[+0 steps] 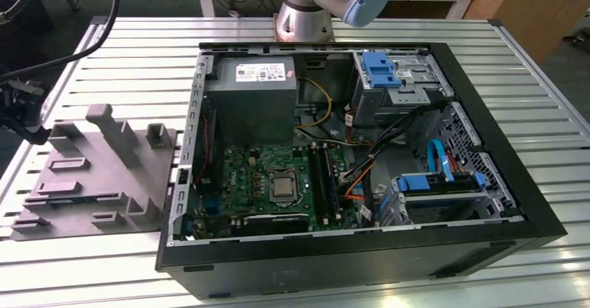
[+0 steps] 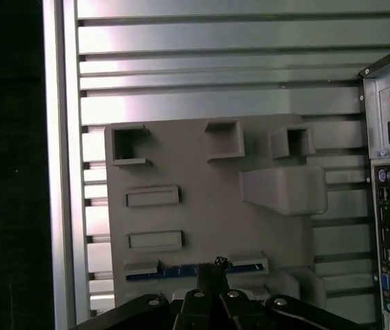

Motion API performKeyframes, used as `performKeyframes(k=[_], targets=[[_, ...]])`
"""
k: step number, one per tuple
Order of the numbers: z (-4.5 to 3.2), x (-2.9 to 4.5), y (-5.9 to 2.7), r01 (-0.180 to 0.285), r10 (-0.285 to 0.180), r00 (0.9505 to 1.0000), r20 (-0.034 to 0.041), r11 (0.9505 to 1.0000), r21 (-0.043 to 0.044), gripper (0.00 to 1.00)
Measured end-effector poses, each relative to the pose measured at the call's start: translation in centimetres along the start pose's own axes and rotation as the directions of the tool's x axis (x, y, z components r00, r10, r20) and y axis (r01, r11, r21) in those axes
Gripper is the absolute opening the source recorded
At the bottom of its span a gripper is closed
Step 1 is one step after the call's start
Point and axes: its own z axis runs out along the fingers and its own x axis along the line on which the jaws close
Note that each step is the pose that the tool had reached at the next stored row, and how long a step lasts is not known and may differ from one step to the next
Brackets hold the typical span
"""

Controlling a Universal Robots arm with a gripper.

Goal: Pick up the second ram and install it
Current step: 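Reach for the second ram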

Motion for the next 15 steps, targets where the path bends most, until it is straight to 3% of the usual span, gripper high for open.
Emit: performKeyframes(k=[12, 15], targets=[[0.9, -0.1, -2.35, 0.0, 0.0, 1.0, -0.0006, 1.0, 0.0001, 0.11], [0.99, -0.11, -2.5, 0.0, 0.0, 1.0, -0.0004, 1.0, 0.0, 0.11]])
